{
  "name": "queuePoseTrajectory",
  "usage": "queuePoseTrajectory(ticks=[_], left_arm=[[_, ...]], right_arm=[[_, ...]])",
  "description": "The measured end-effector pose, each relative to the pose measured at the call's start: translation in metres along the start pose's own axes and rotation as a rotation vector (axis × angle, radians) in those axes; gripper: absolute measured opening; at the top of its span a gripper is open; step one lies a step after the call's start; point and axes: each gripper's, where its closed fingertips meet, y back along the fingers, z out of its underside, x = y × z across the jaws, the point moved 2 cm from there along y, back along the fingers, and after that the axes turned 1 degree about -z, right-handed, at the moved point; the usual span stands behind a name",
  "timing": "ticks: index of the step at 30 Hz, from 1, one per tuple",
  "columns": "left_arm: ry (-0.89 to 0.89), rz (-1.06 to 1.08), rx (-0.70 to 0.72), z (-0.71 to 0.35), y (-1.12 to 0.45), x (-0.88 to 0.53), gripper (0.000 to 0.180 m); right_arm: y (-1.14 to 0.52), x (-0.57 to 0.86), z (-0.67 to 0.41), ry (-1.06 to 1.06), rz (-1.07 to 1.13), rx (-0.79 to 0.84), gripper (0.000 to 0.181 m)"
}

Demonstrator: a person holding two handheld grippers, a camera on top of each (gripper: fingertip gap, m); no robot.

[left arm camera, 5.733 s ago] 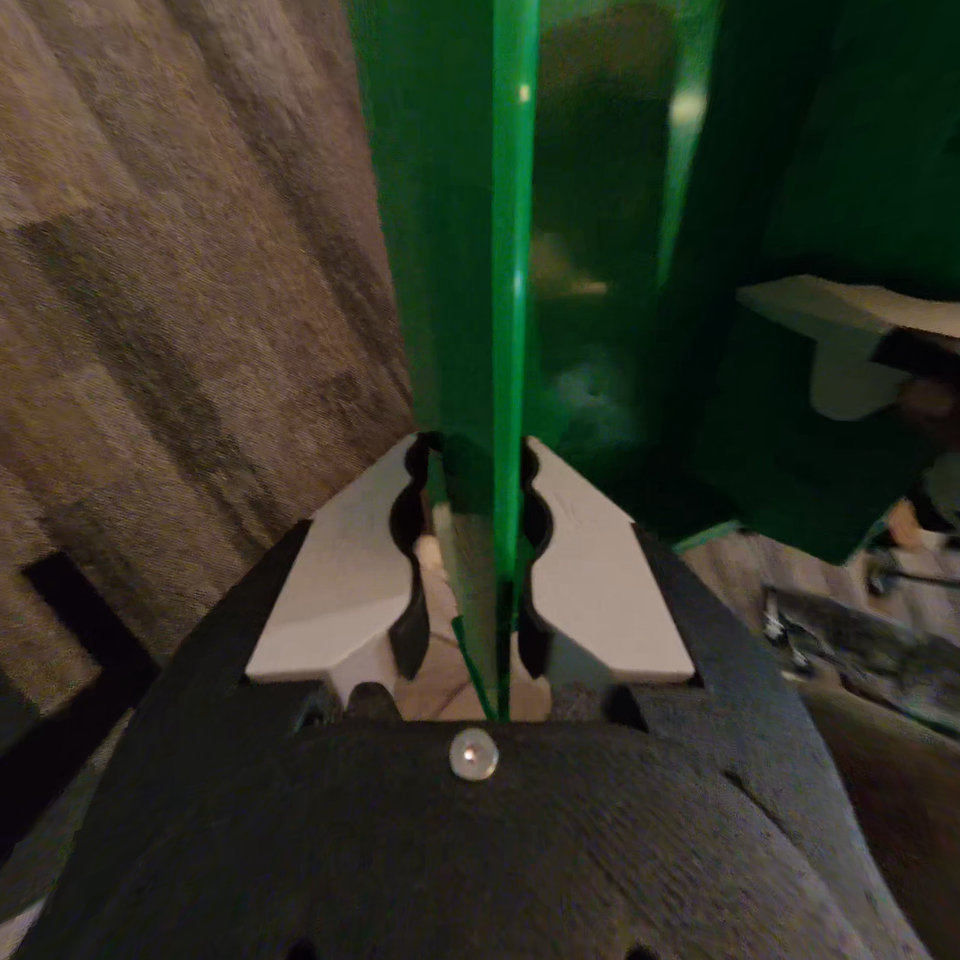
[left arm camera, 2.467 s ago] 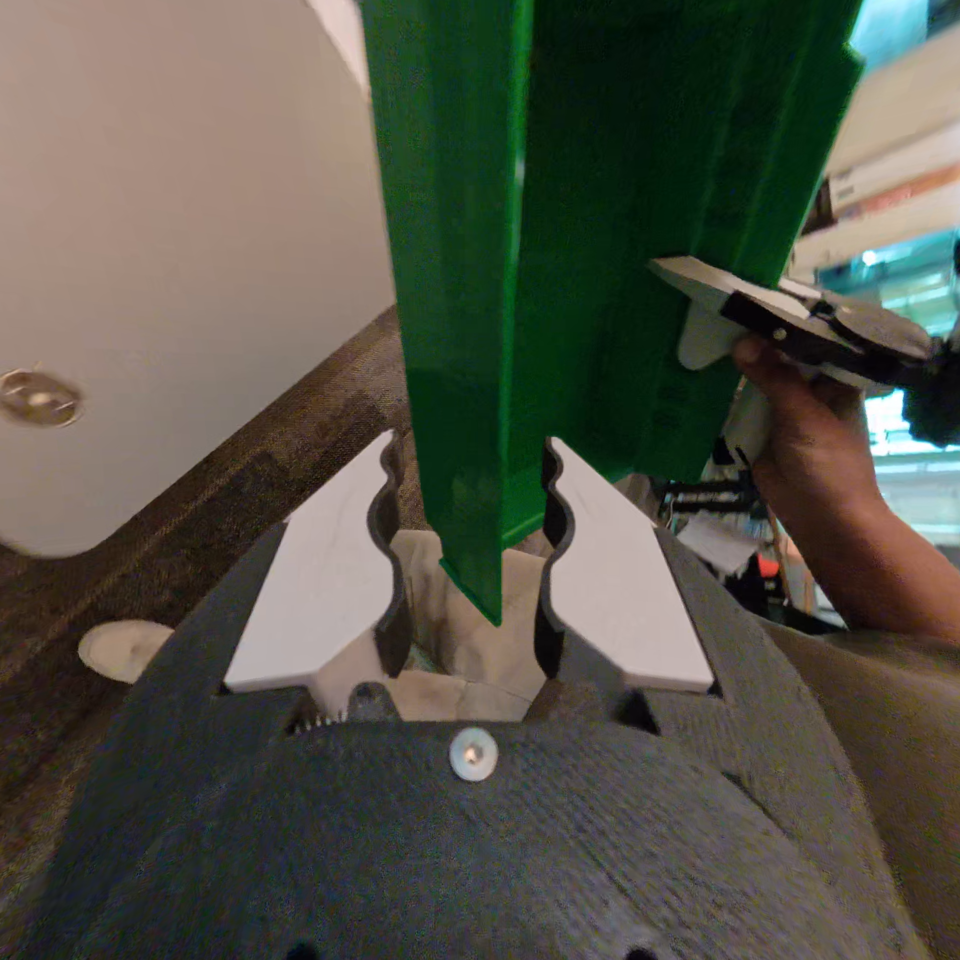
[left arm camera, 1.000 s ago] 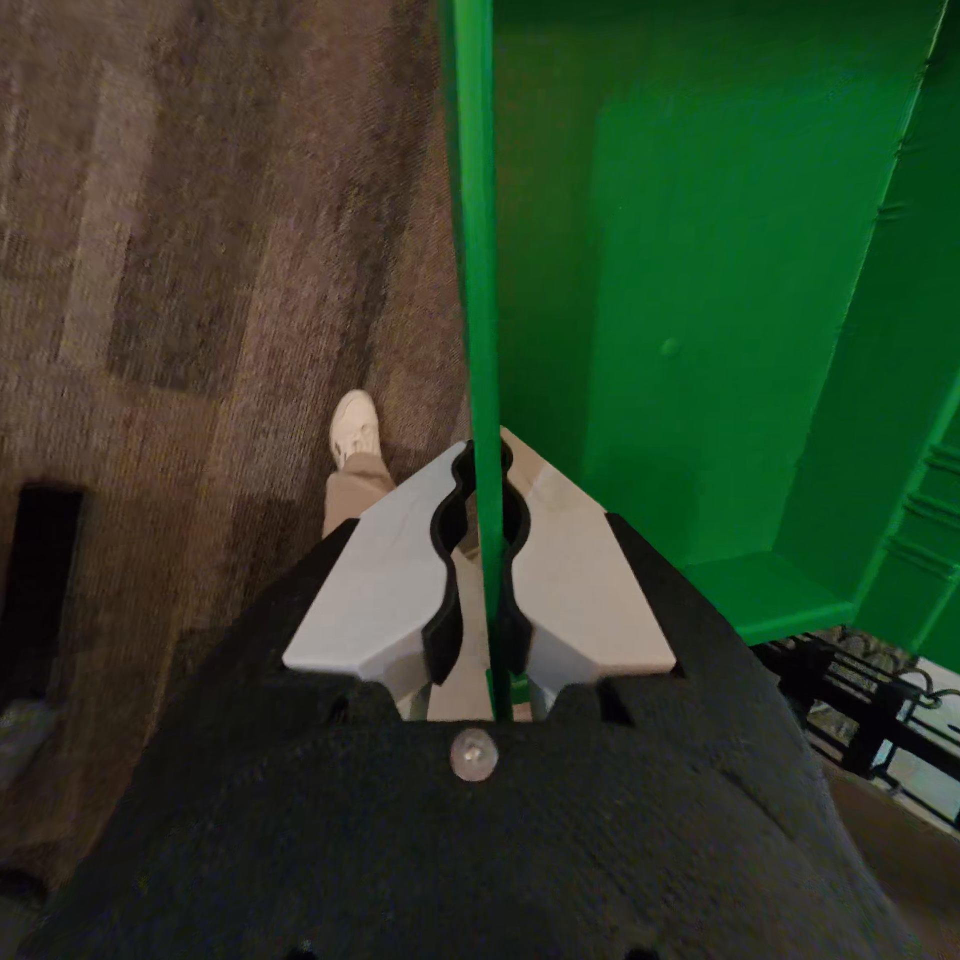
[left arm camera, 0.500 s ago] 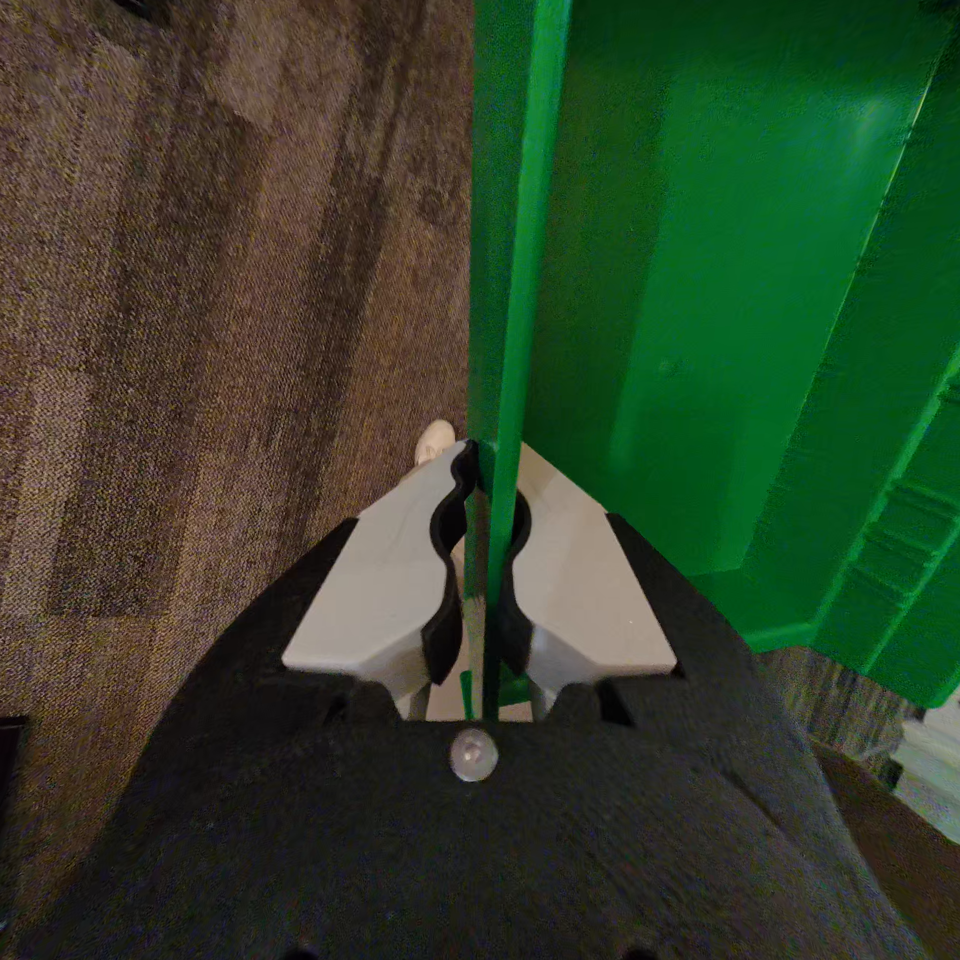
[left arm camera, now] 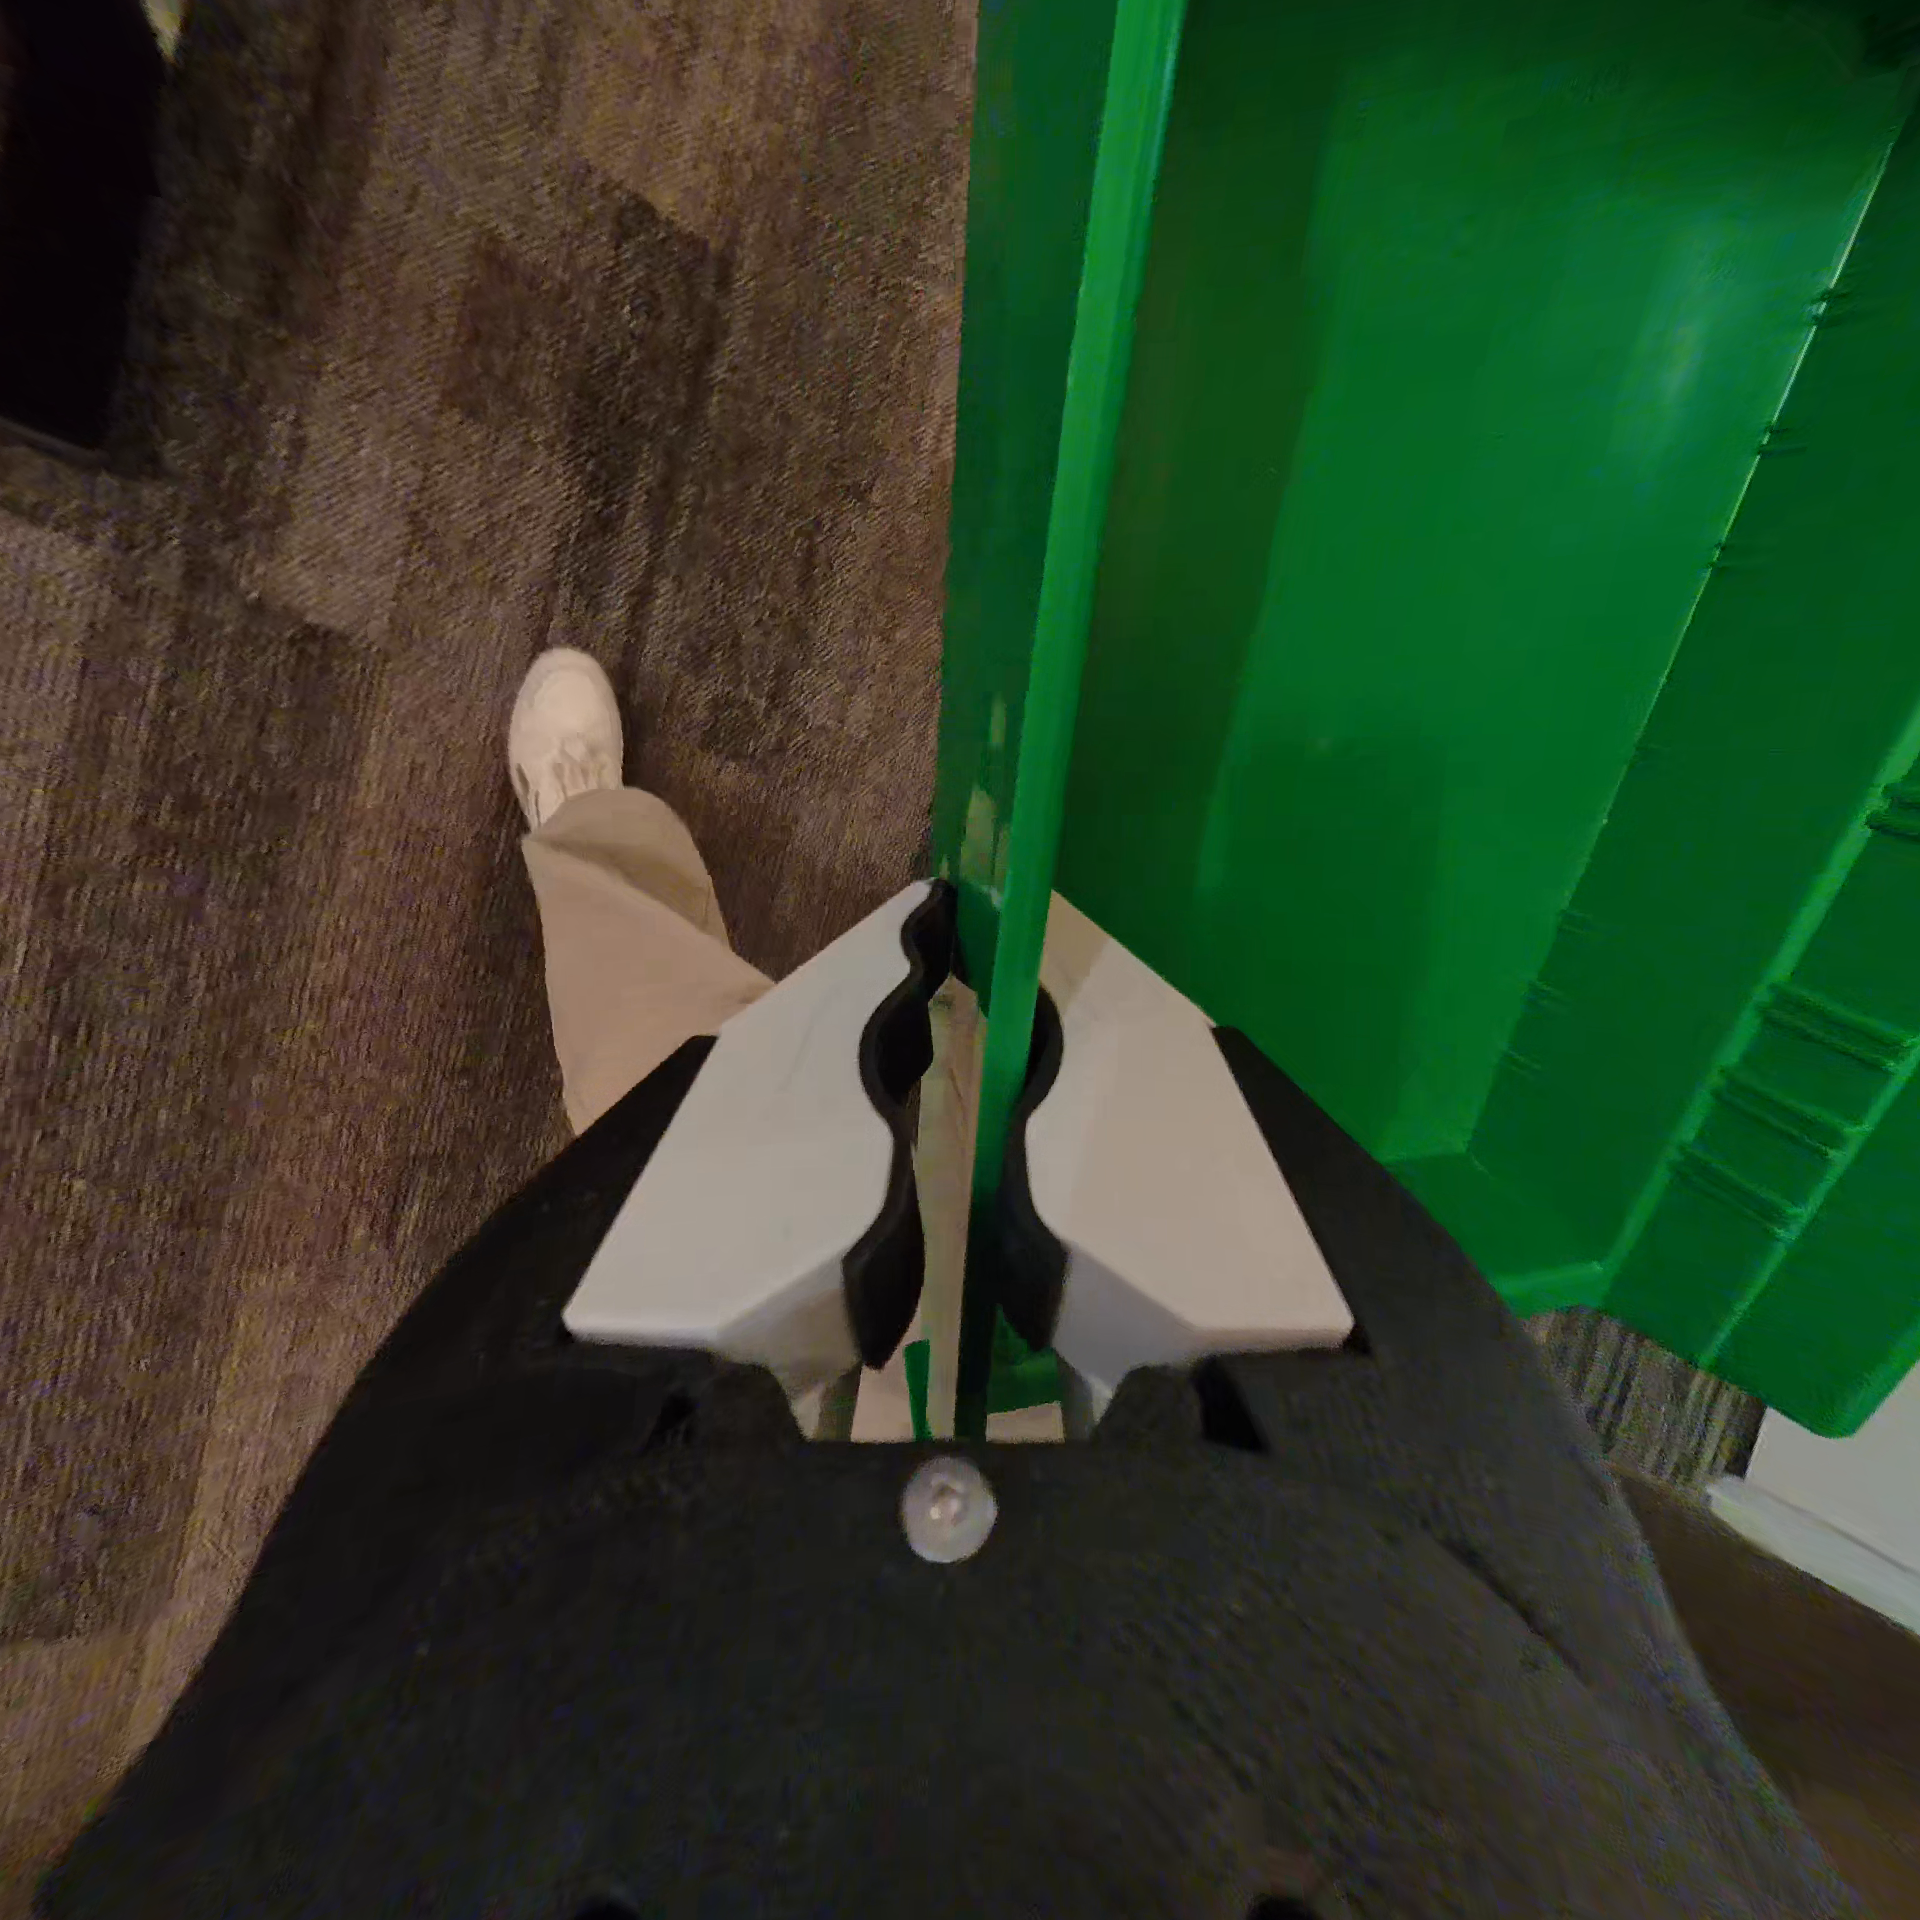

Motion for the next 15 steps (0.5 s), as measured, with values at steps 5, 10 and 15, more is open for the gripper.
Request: queuePoseTrajectory(ticks=[5, 10, 15], left_arm=[[-0.050, 0.048, -0.064, -0.124, -0.071, 0.026, 0.000], [-0.148, 0.046, -0.099, -0.264, -0.135, 0.067, 0.000], [-0.236, 0.019, -0.092, -0.409, -0.224, 0.122, 0.000]], right_arm=[[-0.092, 0.098, -0.106, -0.167, 0.139, 0.030, 0.073], [-0.196, 0.161, -0.173, -0.232, 0.167, 0.026, 0.077], [-0.324, 0.199, -0.175, -0.233, 0.131, 0.045, 0.076]])
